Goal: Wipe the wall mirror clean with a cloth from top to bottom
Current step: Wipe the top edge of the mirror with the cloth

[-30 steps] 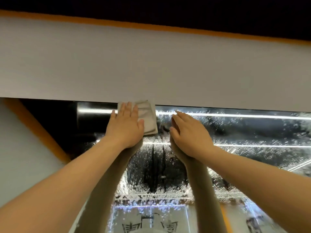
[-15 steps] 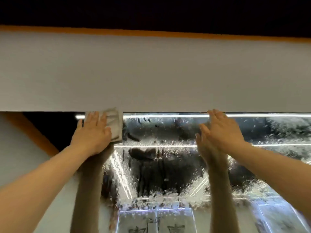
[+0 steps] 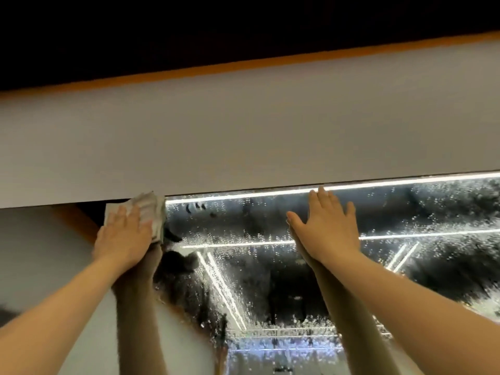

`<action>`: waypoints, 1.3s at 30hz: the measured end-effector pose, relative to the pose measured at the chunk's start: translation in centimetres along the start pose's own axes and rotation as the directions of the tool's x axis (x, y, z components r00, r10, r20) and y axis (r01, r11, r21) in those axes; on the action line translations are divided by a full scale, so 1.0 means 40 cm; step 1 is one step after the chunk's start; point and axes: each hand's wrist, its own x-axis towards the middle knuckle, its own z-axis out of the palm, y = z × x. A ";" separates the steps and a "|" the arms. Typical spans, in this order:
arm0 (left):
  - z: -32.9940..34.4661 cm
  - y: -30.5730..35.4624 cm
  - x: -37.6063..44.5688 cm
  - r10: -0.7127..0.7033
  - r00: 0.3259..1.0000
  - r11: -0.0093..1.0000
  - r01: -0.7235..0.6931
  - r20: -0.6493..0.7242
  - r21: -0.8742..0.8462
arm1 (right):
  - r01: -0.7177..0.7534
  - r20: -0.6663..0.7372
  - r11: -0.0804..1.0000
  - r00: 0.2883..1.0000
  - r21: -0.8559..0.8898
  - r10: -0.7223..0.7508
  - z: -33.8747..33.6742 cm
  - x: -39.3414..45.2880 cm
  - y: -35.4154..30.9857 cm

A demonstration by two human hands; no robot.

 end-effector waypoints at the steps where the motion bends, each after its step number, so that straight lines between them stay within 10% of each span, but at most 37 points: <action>1: 0.000 0.007 -0.002 -0.010 1.000 1.000 0.010 -0.012 0.006 | 0.004 -0.003 1.000 1.000 0.005 -0.004 -0.001 0.000 0.001; 17: 0.011 0.276 -0.082 0.377 0.918 0.925 -0.379 0.127 -0.008 | -0.001 -0.009 1.000 1.000 -0.014 0.001 0.002 -0.002 -0.001; 32: 0.009 0.161 -0.057 0.068 0.996 0.998 -0.068 0.058 -0.007 | 0.009 -0.010 1.000 1.000 0.002 -0.009 0.004 -0.009 0.001; 39: 0.029 0.343 -0.117 0.284 0.958 0.959 -0.284 0.046 -0.007 | 0.007 -0.016 1.000 1.000 0.003 -0.007 0.004 -0.010 -0.003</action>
